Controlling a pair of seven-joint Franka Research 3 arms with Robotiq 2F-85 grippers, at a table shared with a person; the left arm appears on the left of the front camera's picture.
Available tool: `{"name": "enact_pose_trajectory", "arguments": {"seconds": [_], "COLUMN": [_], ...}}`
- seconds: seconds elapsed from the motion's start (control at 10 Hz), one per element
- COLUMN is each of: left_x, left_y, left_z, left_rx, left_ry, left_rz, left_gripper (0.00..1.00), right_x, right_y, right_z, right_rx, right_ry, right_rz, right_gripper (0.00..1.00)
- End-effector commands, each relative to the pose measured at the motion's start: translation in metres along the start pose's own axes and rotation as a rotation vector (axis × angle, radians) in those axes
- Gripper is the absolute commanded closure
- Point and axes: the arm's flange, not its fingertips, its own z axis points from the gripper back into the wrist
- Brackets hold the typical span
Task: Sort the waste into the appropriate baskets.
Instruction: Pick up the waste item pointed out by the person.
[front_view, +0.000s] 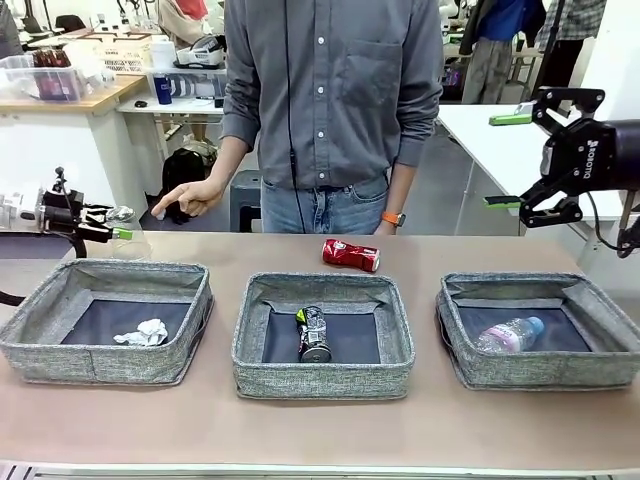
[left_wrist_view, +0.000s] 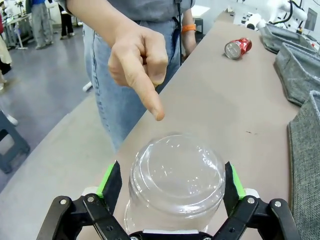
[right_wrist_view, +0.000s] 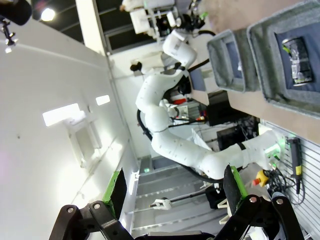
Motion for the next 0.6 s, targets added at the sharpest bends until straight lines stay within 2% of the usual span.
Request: {"name": "enact_pose_trajectory", "arguments": {"seconds": [0.0,0.2,0.3,0.4,0.5], "left_x": [-0.0005,-0.0027,-0.0031,-0.0027,-0.0033], "left_y": [0.0022,0.0001,-0.0011,-0.0021,-0.0020], "left_z": [0.0024,0.0017,0.0012,0.0015,0.0027], "left_rx": [-0.031,-0.046,-0.051,-0.050,-0.053], "left_ry": [-0.029,-0.018,-0.009,-0.001,-0.002], "left_rz": [0.021,0.026,0.029,0.024,0.024], "left_gripper": [0.00,0.03,0.20,0.23,0.39], "right_x": [-0.0015,-0.0015,-0.0015,-0.0015,-0.0015], "right_y": [0.0034,0.0034,0.0034,0.0034,0.0034], "right_z": [-0.0002,-0.0002,-0.0002,-0.0002,-0.0002], "right_rx": [0.015,0.015,0.015,0.015,0.015], "right_ry": [-0.007,-0.007,-0.007,-0.007,-0.007], "right_rz": [-0.016,-0.016,-0.016,-0.016,-0.016], "right_gripper": [0.00,0.00,0.00,0.00,0.00]}}
